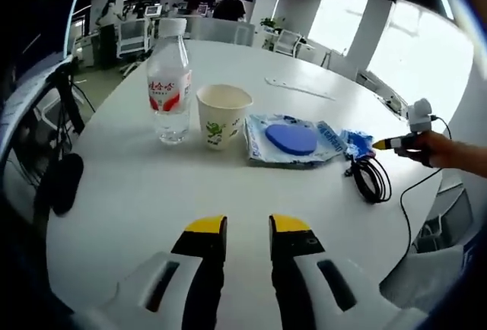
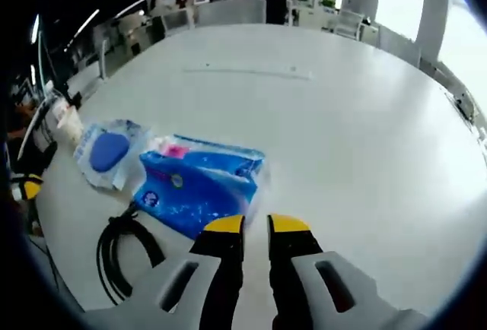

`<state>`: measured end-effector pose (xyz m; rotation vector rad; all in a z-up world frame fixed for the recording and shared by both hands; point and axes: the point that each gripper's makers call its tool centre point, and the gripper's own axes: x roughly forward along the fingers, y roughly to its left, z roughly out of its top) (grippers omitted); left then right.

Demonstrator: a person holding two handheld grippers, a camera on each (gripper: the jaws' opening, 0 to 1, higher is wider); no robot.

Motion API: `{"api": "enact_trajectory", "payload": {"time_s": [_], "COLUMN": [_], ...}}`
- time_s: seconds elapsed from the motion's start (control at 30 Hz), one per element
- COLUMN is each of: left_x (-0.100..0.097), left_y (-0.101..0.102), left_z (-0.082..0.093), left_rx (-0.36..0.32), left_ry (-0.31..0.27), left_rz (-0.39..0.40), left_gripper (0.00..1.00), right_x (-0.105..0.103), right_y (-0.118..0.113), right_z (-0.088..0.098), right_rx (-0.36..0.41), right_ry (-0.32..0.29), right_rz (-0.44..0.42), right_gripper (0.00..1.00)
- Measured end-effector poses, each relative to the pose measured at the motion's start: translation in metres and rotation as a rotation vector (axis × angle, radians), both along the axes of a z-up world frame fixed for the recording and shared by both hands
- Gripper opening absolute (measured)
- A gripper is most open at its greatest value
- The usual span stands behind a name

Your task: Arrange the tabletop items into an orderly group along one side of the table until the central work area is clear of visible clutter.

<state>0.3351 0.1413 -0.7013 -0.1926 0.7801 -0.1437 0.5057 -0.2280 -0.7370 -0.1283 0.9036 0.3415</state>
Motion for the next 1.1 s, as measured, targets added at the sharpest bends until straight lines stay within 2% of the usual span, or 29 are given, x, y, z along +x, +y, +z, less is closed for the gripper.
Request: {"api": "enact_trajectory", "payload": {"time_s": [0.23, 0.4, 0.67, 0.8, 1.1], "left_x": [-0.007, -0.011, -0.014, -0.013, -0.016], "left_y": [0.001, 0.003, 0.003, 0.001, 0.0], "left_z": [0.005, 0.007, 0.011, 0.015, 0.015], "left_rx": [0.013, 0.026, 0.03, 0.034, 0.044], "left_ry": [-0.004, -0.007, -0.015, -0.025, -0.028], "left_rz": [-0.031, -0.046, -0.06, -0.069, -0.08], "left_gripper": [0.25, 0.26, 0.28, 0.29, 0.3], "right_x": [-0.006, -0.014, -0.017, -0.017, -0.019], "right_y": [0.004, 0.005, 0.0, -0.003, -0.003], "right_z": [0.004, 0.015, 0.02, 0.022, 0.025], "right_rx": [0.021, 0.025, 0.018, 0.0, 0.01], "right_ry": [0.008, 0.004, 0.001, -0.007, -0.016], "right_rz": [-0.021, -0.032, -0.033, -0.022, -0.011], "right_gripper": [0.03, 0.02, 0.02, 0.05, 0.12]}}
